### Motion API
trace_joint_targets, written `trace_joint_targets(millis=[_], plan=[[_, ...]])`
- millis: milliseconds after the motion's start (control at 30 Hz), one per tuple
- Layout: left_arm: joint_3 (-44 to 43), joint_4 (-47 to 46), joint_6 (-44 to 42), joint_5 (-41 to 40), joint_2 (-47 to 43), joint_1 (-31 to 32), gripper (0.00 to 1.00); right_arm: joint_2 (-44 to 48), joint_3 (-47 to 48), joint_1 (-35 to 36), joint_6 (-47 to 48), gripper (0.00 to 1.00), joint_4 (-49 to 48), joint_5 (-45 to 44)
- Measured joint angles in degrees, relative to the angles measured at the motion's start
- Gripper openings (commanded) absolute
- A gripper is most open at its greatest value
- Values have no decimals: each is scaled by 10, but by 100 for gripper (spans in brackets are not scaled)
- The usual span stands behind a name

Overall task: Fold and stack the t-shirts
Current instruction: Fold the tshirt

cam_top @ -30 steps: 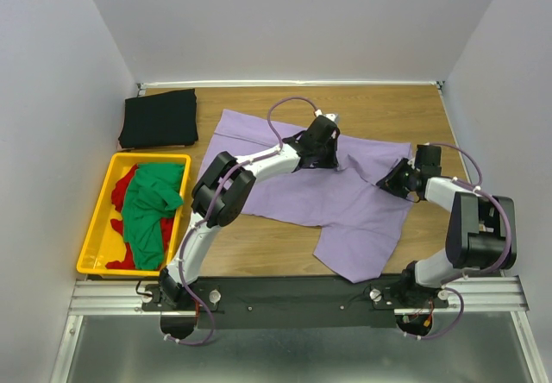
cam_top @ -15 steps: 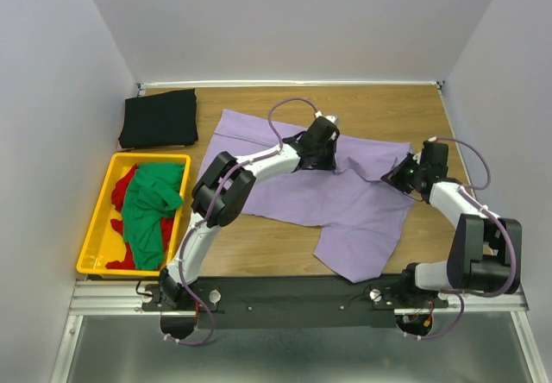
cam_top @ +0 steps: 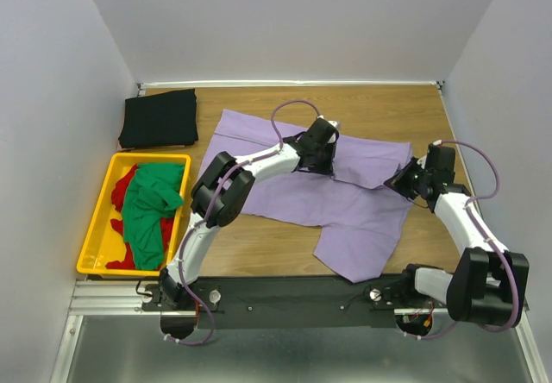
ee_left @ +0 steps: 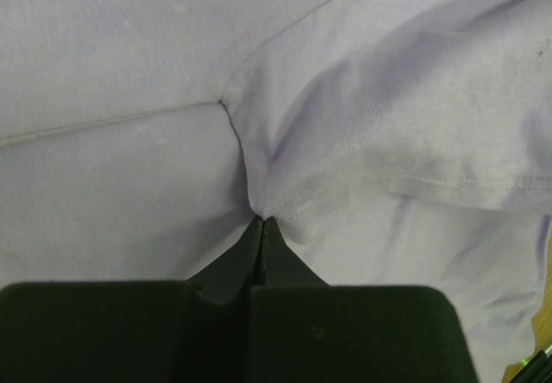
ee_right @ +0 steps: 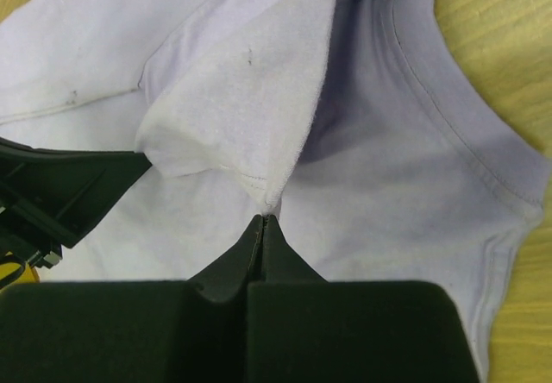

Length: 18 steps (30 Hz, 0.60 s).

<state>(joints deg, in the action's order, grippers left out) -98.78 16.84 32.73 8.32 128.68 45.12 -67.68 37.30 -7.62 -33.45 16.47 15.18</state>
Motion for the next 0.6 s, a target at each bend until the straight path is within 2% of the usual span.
trace_joint_targets(millis=[433,600], plan=[[-17,64,-49,15,-4,0,0,43,-55,0,-1,1,71,23],[-33,79,-61,15,-4,0,0,53,-65,0,-2,4,80,32]])
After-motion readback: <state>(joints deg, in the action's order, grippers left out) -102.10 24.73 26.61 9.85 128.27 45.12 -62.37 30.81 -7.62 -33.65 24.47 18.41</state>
